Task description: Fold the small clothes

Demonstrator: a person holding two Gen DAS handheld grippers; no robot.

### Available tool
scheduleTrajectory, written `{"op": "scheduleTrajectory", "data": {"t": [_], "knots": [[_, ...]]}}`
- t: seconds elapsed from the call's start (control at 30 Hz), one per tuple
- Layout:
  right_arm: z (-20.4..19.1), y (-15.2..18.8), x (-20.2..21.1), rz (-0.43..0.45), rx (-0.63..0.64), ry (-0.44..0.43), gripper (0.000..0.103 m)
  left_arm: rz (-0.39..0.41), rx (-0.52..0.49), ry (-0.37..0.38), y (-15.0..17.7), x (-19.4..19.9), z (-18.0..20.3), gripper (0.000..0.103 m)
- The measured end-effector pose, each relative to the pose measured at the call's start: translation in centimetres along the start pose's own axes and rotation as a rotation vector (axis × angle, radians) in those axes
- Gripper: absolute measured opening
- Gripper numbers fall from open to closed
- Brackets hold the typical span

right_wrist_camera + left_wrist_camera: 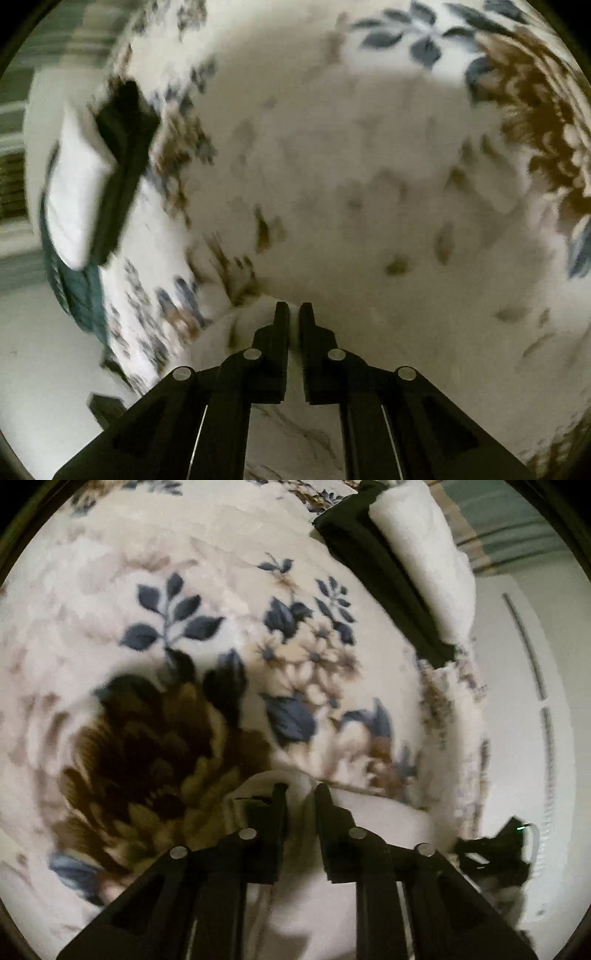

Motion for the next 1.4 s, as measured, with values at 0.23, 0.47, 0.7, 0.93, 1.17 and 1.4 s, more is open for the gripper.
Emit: {"op": "scheduleTrajectory", "data": {"t": [0.23,0.47,0.7,0.93,1.17,1.4], "knots": [[-3.0,0.9,4.1,0.108,0.136,0.023,0.054,0.006,0.030,0.007,0.6,1.2,-0.1,0.057],[-3.7,0.2,-1.7,-0.059,0.150,-0.033,0.031,0.050,-0.007,0.003,0.3,-0.2,0.6,0.009],[-1.4,-0.2,-2.1,0.012,0.019,-0.090,0.017,0.038,0.031,0.012,-0.5,-1.1,-1.2,0.010],[-1.4,-1.0,-1.6,-0.066,0.025,-0.188,0.067,0.029,0.041,0.118,0.3,2.0,-1.0,0.066],[1.1,1.0,-4.5,-0.253,0.104,-0.271,0.071,-0.079,0.095,0.155,2.8,-1.4,-2.8,0.071],[-1.7,3.7,-7.5,-0.289,0.205,-0.314,0.050,-0.012,0.004,0.108,2.7,-1.6,-0.2,0.021]]}}
Point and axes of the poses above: each gripper's, at about its wrist camera, not at the fingertips, and x roughly against the way its jaws point, z to its right, y to its underside, the point moved 2 cm from there along -x, roughly the way its jaws point, and after that the axes turned 4 degrees about y, right-handed, at the moved point
